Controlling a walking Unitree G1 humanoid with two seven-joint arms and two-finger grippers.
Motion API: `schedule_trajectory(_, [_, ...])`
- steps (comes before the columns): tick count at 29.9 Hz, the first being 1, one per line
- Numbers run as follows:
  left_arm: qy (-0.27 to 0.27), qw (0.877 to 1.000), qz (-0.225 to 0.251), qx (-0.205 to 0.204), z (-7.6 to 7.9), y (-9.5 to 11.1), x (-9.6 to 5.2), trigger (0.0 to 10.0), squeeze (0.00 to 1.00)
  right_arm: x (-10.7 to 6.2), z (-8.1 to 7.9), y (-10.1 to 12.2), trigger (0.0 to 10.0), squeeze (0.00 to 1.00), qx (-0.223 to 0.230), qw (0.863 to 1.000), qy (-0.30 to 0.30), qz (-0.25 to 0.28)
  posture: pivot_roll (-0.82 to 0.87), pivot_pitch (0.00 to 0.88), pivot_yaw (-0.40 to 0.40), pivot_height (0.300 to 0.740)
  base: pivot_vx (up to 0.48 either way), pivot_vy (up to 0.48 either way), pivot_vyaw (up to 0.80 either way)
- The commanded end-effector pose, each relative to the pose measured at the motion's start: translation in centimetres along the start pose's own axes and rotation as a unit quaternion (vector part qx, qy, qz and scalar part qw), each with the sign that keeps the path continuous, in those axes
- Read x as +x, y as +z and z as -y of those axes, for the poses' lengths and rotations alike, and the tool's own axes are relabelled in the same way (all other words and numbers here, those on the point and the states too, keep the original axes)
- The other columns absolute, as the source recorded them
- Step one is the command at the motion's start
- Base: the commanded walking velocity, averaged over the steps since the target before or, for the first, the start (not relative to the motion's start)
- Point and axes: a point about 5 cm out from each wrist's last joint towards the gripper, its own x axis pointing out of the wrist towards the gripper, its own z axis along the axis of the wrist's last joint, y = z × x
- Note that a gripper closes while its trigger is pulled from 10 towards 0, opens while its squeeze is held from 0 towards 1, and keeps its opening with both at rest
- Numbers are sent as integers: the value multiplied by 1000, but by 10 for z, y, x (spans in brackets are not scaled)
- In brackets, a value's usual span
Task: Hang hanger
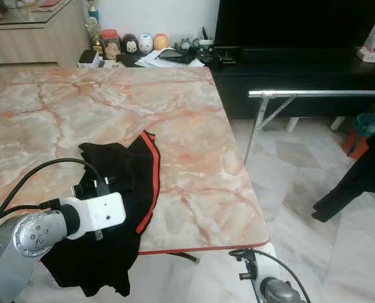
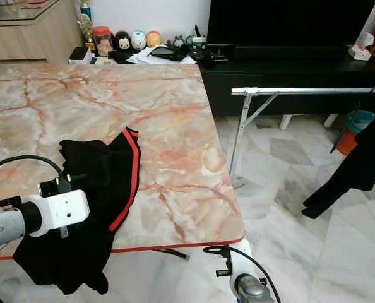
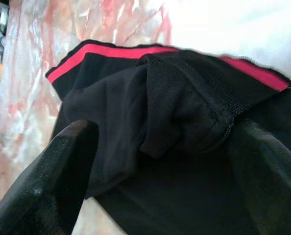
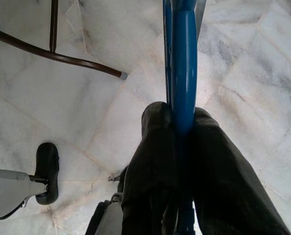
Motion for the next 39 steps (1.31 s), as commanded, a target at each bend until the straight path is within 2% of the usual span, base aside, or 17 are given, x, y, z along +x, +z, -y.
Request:
schedule_trajectory(1, [14, 999, -5, 35, -8, 3, -3, 10000, 0, 0, 1, 0, 10000, 0, 2, 1000, -1, 1, 110, 0, -39, 740, 0, 0, 0])
schedule_trajectory(2, [57, 998, -24, 27, -18, -3, -5, 10000, 0, 0, 1, 0, 10000, 0, 2, 1000, -1, 2, 110, 0, -39, 740, 0, 0, 0])
schedule_trajectory(4, [73, 996, -41, 19, -23, -9, -8, 10000, 0, 0, 1, 0, 10000, 0, 2, 1000, -1, 2, 108, 0, -40, 740, 0, 0, 0])
schedule_trajectory(8, [56, 993, -94, 44, -24, -25, -20, 10000, 0, 0, 2, 0, 10000, 0, 0, 1000, -1, 1, 110, 0, -42, 740, 0, 0, 0])
schedule_trajectory(11, [115, 979, -165, 43, -39, -45, -32, 10000, 0, 0, 2, 0, 10000, 0, -2, 1000, 0, 1, 116, 0, -45, 740, 0, 0, 0])
schedule_trajectory(13, [123, 975, -181, 48, -40, -49, -33, 10000, 0, 0, 3, 0, 10000, 0, -4, 1000, 0, 1, 114, 0, -47, 740, 0, 0, 0])
schedule_trajectory(17, [218, 957, -191, -13, -46, -57, -29, 10000, 0, 0, 3, 0, 10000, 0, -4, 1000, 0, 2, 114, 0, -47, 740, 0, 0, 0])
schedule_trajectory(19, [291, 940, -151, -97, -46, -54, -21, 10000, 0, 0, 3, 0, 10000, 0, -3, 1000, -1, 2, 109, 0, -46, 740, 0, 0, 0])
schedule_trajectory(20, [341, 912, -50, -224, -37, -41, -5, 10000, 0, 0, 3, 1, 10000, 0, 1, 1000, -3, 5, 109, 0, -46, 740, 0, 0, 0])
schedule_trajectory(22, [344, 906, -31, -243, -36, -38, -3, 10000, 0, 0, 3, 1, 10000, 0, 2, 1000, -3, 6, 109, 0, -46, 740, 0, 0, 0])
schedule_trajectory(23, [356, 882, 15, -308, -27, -33, 5, 10000, 0, 0, 3, 1, 10000, 0, 1, 1000, -2, 6, 105, 0, -48, 740, 0, 0, 0])
schedule_trajectory(25, [368, 848, 46, -379, -15, -30, 15, 10000, 0, 0, 3, 1, 10000, 0, -5, 1000, -3, 5, 105, 0, -48, 740, 0, 0, 0])
schedule_trajectory(26, [367, 818, 65, -439, 0, -25, 28, 10000, 0, 0, 3, 1, 10000, 0, 0, 1000, -5, 9, 105, 0, -48, 740, 0, 0, 0])
schedule_trajectory(32, [354, 796, 89, -483, 17, -6, 47, 10000, 0, 0, 4, 1, 10000, 0, 5, 1000, -10, 11, 88, 0, -46, 740, 0, 0, 0])
schedule_trajectory(34, [355, 799, 95, -476, 16, -3, 48, 10000, 0, 0, 4, 1, 10000, 0, 5, 1000, -10, 12, 88, 0, -46, 740, 0, 0, 0])
schedule_trajectory(36, [359, 792, 109, -482, 16, -1, 49, 10000, 0, 0, 4, 1, 10000, 0, 3, 1000, -8, 11, 92, 0, -49, 740, 0, 0, 0])
schedule_trajectory(39, [358, 792, 109, -482, 16, -1, 50, 10000, 0, 0, 4, 2, 10000, 0, 2, 1000, -6, 12, 92, 0, -49, 740, 0, 0, 0])
